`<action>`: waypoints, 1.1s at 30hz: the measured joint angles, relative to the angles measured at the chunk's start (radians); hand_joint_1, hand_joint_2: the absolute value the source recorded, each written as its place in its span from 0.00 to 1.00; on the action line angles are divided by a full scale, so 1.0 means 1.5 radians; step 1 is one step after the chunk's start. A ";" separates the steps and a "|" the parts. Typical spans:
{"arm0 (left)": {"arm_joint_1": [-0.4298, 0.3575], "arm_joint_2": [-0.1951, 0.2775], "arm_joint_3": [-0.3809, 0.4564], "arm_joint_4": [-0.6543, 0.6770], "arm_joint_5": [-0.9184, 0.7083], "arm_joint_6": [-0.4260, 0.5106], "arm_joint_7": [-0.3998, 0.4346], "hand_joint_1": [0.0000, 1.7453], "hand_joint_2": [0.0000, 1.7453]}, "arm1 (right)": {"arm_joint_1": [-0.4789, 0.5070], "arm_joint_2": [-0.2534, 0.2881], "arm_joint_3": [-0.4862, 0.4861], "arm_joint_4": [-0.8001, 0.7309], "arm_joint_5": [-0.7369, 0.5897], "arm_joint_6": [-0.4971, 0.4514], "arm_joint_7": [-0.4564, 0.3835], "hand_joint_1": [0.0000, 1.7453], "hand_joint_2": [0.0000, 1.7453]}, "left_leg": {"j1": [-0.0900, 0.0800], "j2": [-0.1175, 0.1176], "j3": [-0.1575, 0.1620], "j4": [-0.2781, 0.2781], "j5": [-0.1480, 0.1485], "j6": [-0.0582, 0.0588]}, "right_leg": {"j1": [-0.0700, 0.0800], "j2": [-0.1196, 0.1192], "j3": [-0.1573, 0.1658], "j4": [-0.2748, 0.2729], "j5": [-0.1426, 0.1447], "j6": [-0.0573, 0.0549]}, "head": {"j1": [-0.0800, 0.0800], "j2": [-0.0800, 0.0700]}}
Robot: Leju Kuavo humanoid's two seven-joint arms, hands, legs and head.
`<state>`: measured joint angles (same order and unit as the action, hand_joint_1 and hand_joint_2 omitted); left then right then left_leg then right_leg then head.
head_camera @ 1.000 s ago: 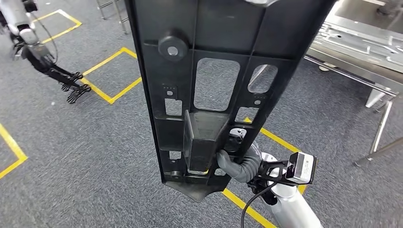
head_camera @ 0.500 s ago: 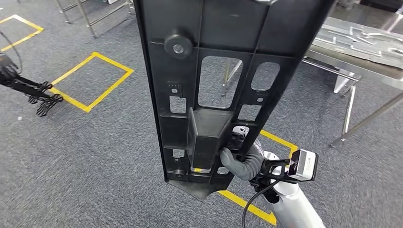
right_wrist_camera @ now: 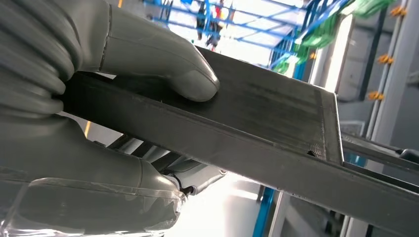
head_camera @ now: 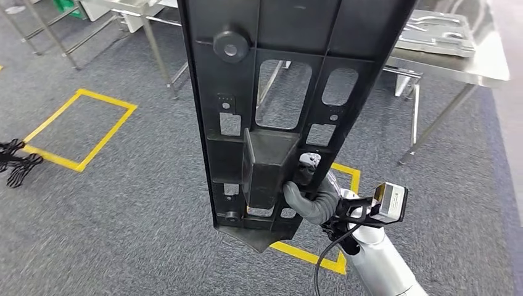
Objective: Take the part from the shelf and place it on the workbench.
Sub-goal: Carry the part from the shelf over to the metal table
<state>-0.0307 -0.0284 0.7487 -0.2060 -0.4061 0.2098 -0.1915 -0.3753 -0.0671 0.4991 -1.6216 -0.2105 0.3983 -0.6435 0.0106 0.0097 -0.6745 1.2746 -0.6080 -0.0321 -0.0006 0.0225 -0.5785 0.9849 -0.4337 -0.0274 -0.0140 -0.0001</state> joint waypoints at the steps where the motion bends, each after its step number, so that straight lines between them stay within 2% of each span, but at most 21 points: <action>1: 0.001 0.000 0.000 0.000 0.000 0.000 0.000 0.00 1.00 | 0.000 0.000 0.000 0.002 0.000 0.000 0.000 1.00 1.00 | 0.001 -0.001 -0.010 0.013 0.005 -0.001 | 0.000 0.010 0.000 0.001 -0.001 0.000 | 0.000 0.000; 3: 0.001 0.000 0.000 0.000 -0.001 0.000 0.000 0.00 1.00 | 0.000 0.000 0.001 0.004 0.000 0.000 0.000 1.00 1.00 | 0.003 -0.007 0.009 -0.044 0.051 -0.001 | -0.001 0.029 0.001 0.006 -0.004 0.003 | 0.000 0.000; 5: 0.001 0.000 0.000 0.000 -0.002 0.000 0.000 0.00 1.00 | -0.002 0.000 0.001 0.005 0.000 0.000 0.000 1.00 1.00 | 0.006 -0.033 0.048 -0.136 0.092 0.001 | -0.002 0.045 0.000 0.013 -0.008 0.007 | 0.000 0.000; 7: 0.001 0.000 0.000 0.000 -0.002 0.000 0.000 0.00 1.00 | -0.003 0.000 0.001 0.006 -0.001 0.000 0.000 1.00 1.00 | 0.007 -0.051 0.064 -0.173 0.099 0.006 | -0.003 0.058 -0.006 0.016 -0.008 0.014 | 0.000 0.000; 9: 0.000 0.000 0.000 0.000 -0.002 -0.001 0.000 0.00 1.00 | -0.003 0.000 0.001 0.006 -0.001 0.000 0.000 1.00 1.00 | 0.006 -0.040 0.064 -0.176 0.100 0.012 | -0.005 0.069 -0.010 0.016 -0.007 0.022 | 0.000 0.000; 10: -0.001 0.000 0.000 0.000 -0.002 -0.001 0.000 0.00 1.00 | -0.003 0.000 0.000 0.006 -0.001 0.000 0.000 1.00 1.00 | 0.007 -0.033 0.065 -0.179 0.102 0.017 | -0.004 0.061 -0.012 0.020 -0.010 0.026 | 0.000 0.000; 12: -0.002 -0.001 0.000 0.000 -0.002 -0.002 0.000 0.00 1.00 | -0.004 0.000 -0.001 0.006 -0.001 0.000 -0.001 1.00 1.00 | 0.009 -0.017 0.068 -0.184 0.104 0.025 | -0.002 0.026 -0.033 0.063 -0.036 0.033 | 0.005 0.000; 13: -0.002 -0.001 0.000 0.000 -0.002 -0.002 0.000 0.00 1.00 | -0.004 0.000 -0.001 0.006 -0.001 0.000 -0.001 1.00 1.00 | 0.008 -0.010 0.069 -0.185 0.104 0.028 | -0.003 0.006 -0.052 0.103 -0.057 0.036 | 0.007 0.000; 15: 0.000 -0.001 0.000 0.000 -0.002 -0.002 0.000 0.00 1.00 | -0.004 0.000 0.000 0.008 -0.002 0.000 -0.001 1.00 1.00 | 0.007 0.006 0.069 -0.185 0.102 0.029 | -0.007 -0.007 -0.098 0.192 -0.091 0.040 | 0.009 0.000; 17: 0.000 -0.001 0.000 0.000 -0.002 -0.002 0.000 0.00 1.00 | -0.003 -0.001 0.000 0.009 -0.002 0.000 -0.001 1.00 1.00 | 0.007 0.023 0.071 -0.184 0.100 0.028 | -0.010 -0.012 -0.107 0.205 -0.081 0.043 | 0.009 0.000; 18: 0.000 -0.001 0.000 0.000 -0.002 -0.002 0.000 0.00 1.00 | -0.003 -0.001 0.000 0.010 -0.002 0.000 -0.001 1.00 1.00 | 0.007 0.030 0.073 -0.184 0.098 0.026 | -0.011 -0.017 -0.089 0.169 -0.058 0.043 | 0.009 0.000; 20: -0.002 -0.002 0.000 0.000 -0.004 -0.001 0.000 0.00 1.00 | -0.005 -0.001 0.000 0.010 -0.002 0.000 -0.001 1.00 1.00 | 0.005 0.042 0.078 -0.184 0.093 0.020 | -0.009 -0.043 -0.037 0.069 -0.017 0.039 | 0.010 0.000; 21: -0.002 -0.002 0.001 0.000 -0.005 0.000 0.000 0.00 1.00 | -0.006 0.000 -0.001 0.010 -0.002 0.000 -0.001 1.00 1.00 | 0.004 0.048 0.081 -0.183 0.091 0.016 | -0.006 -0.053 -0.020 0.035 -0.007 0.035 | 0.009 0.000; 22: -0.002 -0.002 0.001 0.000 -0.006 0.000 0.001 0.00 1.00 | -0.007 0.000 -0.001 0.010 -0.002 0.000 -0.001 1.00 1.00 | 0.002 0.054 0.082 -0.183 0.089 0.012 | -0.003 -0.057 -0.013 0.020 -0.005 0.031 | 0.009 0.000; 24: -0.003 -0.001 0.002 0.000 -0.007 0.001 0.001 0.00 1.00 | -0.008 0.000 -0.001 0.010 -0.002 0.000 0.000 1.00 1.00 | 0.001 0.065 0.085 -0.184 0.086 0.004 | -0.002 -0.044 -0.015 0.017 -0.006 0.021 | 0.008 0.000; 25: -0.004 -0.001 0.003 0.000 -0.007 0.000 0.000 0.00 1.00 | -0.008 0.001 -0.001 0.010 -0.002 0.000 0.000 1.00 1.00 | 0.003 0.062 0.086 -0.181 0.083 0.000 | -0.002 -0.038 -0.015 0.016 -0.004 0.017 | 0.008 0.000; 27: -0.005 -0.001 0.004 0.000 -0.008 0.000 -0.001 0.00 1.00 | -0.010 0.002 -0.002 0.010 -0.002 -0.002 0.001 1.00 1.00 | 0.006 0.034 0.071 -0.144 0.058 -0.006 | -0.006 -0.027 -0.012 0.012 -0.002 0.008 | 0.006 0.000; 28: -0.005 -0.001 0.004 0.000 -0.008 0.000 -0.002 0.00 1.00 | -0.011 0.004 -0.002 0.010 -0.002 -0.004 0.001 1.00 1.00 | 0.007 0.016 0.053 -0.105 0.037 -0.007 | -0.005 -0.023 -0.012 0.012 -0.002 0.005 | 0.005 0.000; 30: -0.002 0.000 0.005 0.000 -0.008 0.000 -0.003 0.00 1.00 | -0.011 0.006 -0.002 0.012 0.000 -0.006 0.001 1.00 1.00 | 0.007 0.001 0.005 -0.013 0.001 -0.008 | -0.003 -0.013 -0.011 0.012 -0.004 0.002 | 0.004 0.000; 32: 0.000 0.001 0.008 0.000 -0.008 0.000 -0.004 0.00 1.00 | -0.010 0.007 -0.002 0.014 0.003 -0.007 0.001 1.00 1.00 | 0.007 -0.001 -0.013 0.010 0.011 -0.006 | 0.001 -0.004 -0.009 0.013 -0.005 0.000 | 0.004 0.000; 33: 0.001 0.001 0.009 0.000 -0.008 0.000 -0.006 0.00 1.00 | -0.010 0.007 -0.002 0.014 0.004 -0.008 0.001 1.00 1.00 | 0.006 -0.001 -0.003 -0.019 0.035 -0.003 | 0.002 0.000 -0.007 0.014 -0.007 0.000 | 0.004 0.000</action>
<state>-0.0299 -0.0270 0.7627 -0.2060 -0.4182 0.2098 -0.2003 -0.3904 -0.0565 0.4967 -1.5998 -0.2049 0.3865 -0.6424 0.0203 0.0081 -0.6793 1.2458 -0.5557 -0.0372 0.0023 0.0233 -0.5885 1.0052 -0.4434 -0.0272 -0.0078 0.0000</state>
